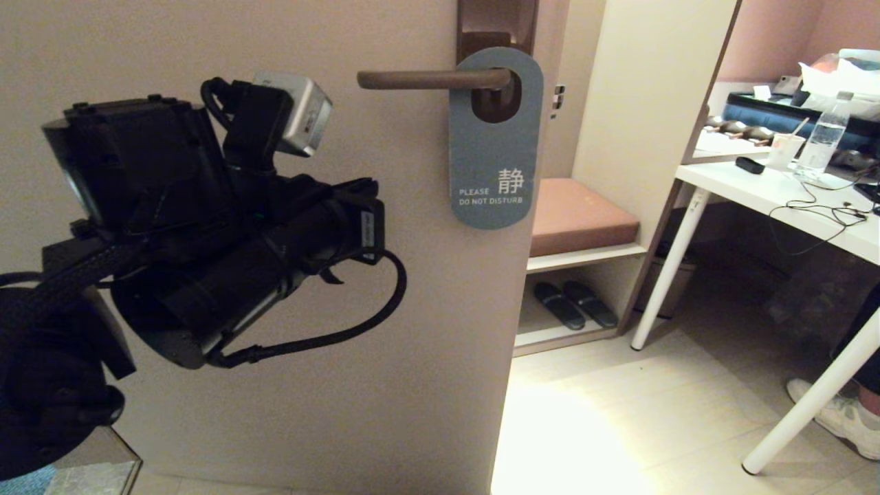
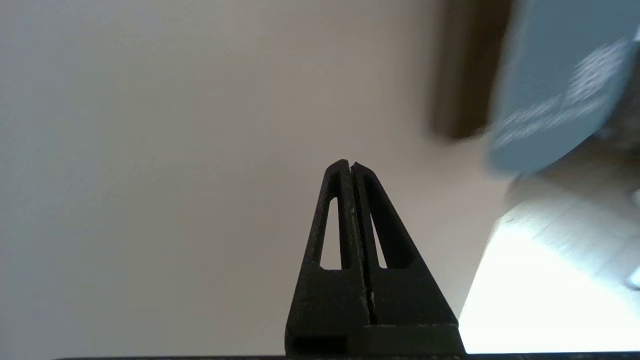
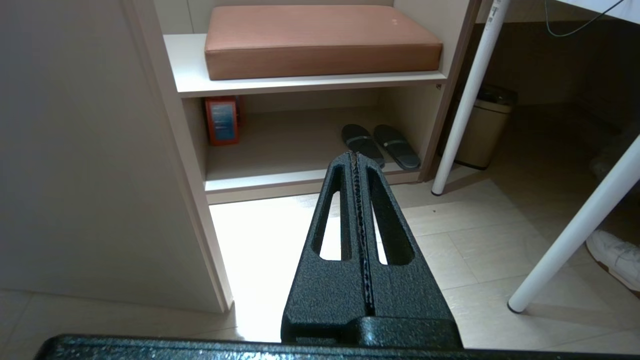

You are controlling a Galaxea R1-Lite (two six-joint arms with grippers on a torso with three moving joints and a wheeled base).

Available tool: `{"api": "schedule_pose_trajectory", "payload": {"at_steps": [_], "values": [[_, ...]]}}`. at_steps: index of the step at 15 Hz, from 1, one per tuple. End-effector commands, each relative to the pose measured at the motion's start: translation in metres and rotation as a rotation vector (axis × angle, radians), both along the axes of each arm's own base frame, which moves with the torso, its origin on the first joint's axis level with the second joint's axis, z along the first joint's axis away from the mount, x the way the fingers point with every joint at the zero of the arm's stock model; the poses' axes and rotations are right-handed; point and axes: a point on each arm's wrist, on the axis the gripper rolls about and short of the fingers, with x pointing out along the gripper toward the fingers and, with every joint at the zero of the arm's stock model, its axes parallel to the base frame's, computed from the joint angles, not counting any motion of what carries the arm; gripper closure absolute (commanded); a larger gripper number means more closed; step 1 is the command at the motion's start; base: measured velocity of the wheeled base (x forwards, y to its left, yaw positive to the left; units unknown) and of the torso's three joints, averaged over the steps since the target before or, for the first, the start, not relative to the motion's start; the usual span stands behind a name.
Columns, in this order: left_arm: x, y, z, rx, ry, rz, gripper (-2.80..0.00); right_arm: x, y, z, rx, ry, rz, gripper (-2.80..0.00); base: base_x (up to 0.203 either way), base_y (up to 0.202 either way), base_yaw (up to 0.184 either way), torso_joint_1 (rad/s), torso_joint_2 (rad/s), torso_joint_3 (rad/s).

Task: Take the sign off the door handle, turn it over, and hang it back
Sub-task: Hang the sign back with the other side facing out, then take down the sign

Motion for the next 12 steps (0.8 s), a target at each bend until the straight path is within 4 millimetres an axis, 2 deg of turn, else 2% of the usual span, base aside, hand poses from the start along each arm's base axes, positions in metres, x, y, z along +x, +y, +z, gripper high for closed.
{"api": "schedule_pose_trajectory", "payload": {"at_steps": [1,6,9,12], "values": [[-0.01,0.024,-0.001,-0.001,-0.003,0.045,0.0,0.0,0.0,0.0,0.0,0.0,0.0,0.0,0.0,0.0,0.0,0.0,0.0,0.0],[-0.044,0.077,-0.019,0.012,0.012,0.14,0.0,0.0,0.0,0.0,0.0,0.0,0.0,0.0,0.0,0.0,0.0,0.0,0.0,0.0],[-0.075,0.102,-0.048,0.045,0.055,0.16,0.0,0.0,0.0,0.0,0.0,0.0,0.001,0.0,0.0,0.0,0.0,0.0,0.0,0.0],[-0.096,0.123,-0.085,0.089,0.111,0.207,0.0,0.0,0.0,0.0,0.0,0.0,-0.001,0.0,0.0,0.0,0.0,0.0,0.0,0.0]]}}
